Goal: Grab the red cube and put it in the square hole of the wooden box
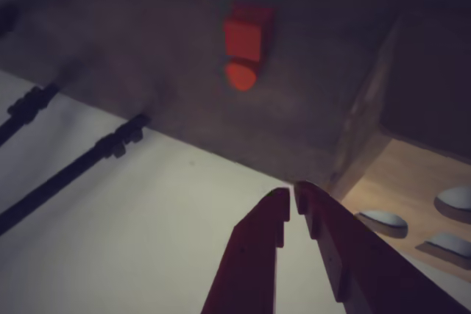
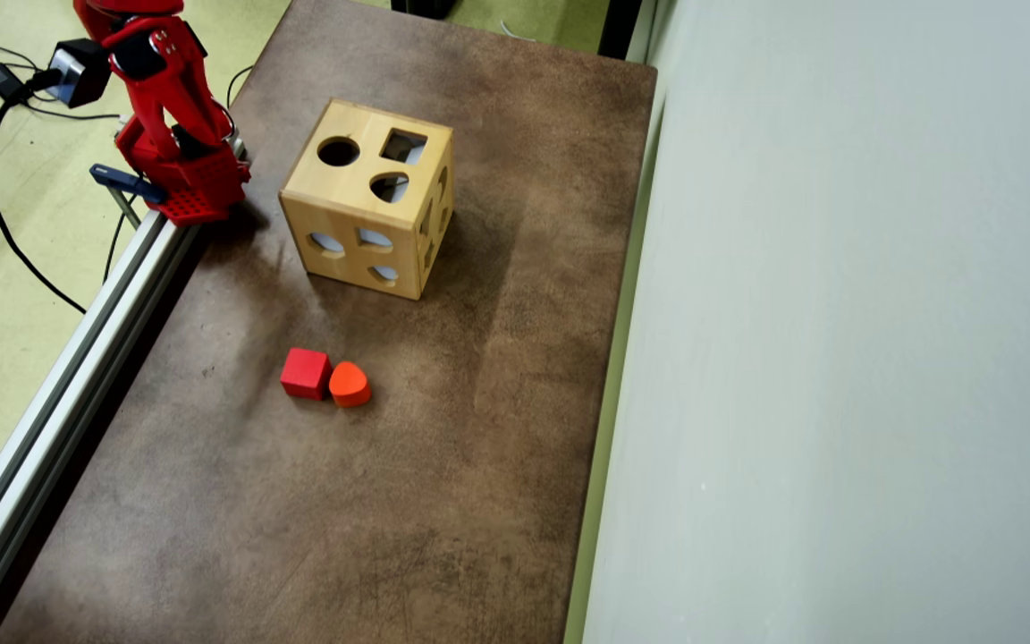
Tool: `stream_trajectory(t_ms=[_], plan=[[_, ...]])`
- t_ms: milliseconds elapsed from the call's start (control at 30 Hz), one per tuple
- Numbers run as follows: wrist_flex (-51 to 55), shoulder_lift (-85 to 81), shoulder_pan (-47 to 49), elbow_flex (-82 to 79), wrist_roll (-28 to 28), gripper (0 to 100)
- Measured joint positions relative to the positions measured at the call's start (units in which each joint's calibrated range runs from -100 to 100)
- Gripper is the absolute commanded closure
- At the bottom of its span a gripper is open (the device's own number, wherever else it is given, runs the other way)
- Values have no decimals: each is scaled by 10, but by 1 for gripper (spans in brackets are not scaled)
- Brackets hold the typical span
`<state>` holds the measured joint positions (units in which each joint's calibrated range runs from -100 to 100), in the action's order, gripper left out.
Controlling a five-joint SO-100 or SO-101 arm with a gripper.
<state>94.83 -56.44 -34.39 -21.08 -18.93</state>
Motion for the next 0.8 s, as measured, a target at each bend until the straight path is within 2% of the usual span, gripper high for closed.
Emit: stream_trajectory(t_ms=[200, 367, 700, 800], plan=[[-6, 62, -61, 0, 0, 98], [-14, 100, -63, -3, -1, 98], [-165, 175, -57, -51, -1, 97], [-207, 181, -58, -88, -1, 92]])
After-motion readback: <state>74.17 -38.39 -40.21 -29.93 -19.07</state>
